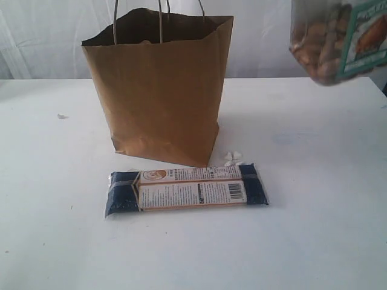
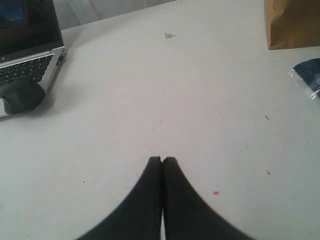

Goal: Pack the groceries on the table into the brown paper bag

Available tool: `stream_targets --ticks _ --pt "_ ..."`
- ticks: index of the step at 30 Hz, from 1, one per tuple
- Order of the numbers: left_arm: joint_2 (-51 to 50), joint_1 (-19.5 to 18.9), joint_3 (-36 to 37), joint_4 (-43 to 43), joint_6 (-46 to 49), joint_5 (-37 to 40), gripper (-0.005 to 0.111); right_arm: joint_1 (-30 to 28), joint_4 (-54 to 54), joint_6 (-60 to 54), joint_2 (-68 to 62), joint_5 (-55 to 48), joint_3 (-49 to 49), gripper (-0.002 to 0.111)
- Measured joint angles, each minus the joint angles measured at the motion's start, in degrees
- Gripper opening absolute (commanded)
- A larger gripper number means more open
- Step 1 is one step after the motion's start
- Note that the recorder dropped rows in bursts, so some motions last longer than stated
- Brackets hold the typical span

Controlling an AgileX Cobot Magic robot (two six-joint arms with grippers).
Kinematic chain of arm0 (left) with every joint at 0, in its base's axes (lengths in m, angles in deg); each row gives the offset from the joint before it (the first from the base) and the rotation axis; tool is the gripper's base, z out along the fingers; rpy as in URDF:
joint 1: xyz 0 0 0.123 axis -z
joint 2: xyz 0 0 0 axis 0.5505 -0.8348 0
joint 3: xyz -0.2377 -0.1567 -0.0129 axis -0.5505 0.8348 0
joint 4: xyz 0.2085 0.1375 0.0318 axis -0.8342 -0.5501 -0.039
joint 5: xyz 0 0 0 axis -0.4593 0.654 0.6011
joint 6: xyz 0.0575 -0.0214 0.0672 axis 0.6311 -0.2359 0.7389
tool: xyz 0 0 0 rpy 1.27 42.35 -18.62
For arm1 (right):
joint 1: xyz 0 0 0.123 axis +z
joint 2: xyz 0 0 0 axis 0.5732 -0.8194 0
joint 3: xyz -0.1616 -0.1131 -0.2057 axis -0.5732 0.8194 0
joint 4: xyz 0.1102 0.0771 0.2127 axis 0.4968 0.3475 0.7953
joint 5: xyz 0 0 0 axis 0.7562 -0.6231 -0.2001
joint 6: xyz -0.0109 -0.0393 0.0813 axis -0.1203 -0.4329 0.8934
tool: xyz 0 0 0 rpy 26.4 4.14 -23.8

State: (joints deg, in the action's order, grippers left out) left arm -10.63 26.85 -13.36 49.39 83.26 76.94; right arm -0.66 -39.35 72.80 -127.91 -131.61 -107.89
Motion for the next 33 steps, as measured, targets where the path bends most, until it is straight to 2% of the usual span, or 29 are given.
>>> stream_targets --ticks 3,5,10,12,18,27,33 --pt "0.0 0.0 0.0 0.0 0.0 0.0 0.000 -3.5 2.3 1.0 -3.4 2.1 -5.9 0.029" --pt "0.0 0.0 0.0 0.0 0.0 0.0 0.000 -6.2 5.8 3.1 -7.2 8.7 -10.8 0.029" --pt "0.0 0.0 0.0 0.0 0.0 0.0 0.000 -9.0 22.3 7.5 -14.7 37.9 -17.9 0.029" --pt "0.0 0.0 0.0 0.0 0.0 0.0 0.000 -9.0 25.8 7.6 -17.8 44.1 -18.1 0.029" --pt "0.0 0.0 0.0 0.0 0.0 0.0 0.000 -8.2 29.2 5.2 -27.2 45.1 -17.8 0.029" --pt "0.0 0.0 0.0 0.0 0.0 0.0 0.000 -2.9 30.1 -15.1 -27.6 43.6 -14.7 0.026" --pt "0.0 0.0 0.0 0.0 0.0 0.0 0.000 -1.2 27.9 -17.1 -27.6 44.4 -10.2 0.026"
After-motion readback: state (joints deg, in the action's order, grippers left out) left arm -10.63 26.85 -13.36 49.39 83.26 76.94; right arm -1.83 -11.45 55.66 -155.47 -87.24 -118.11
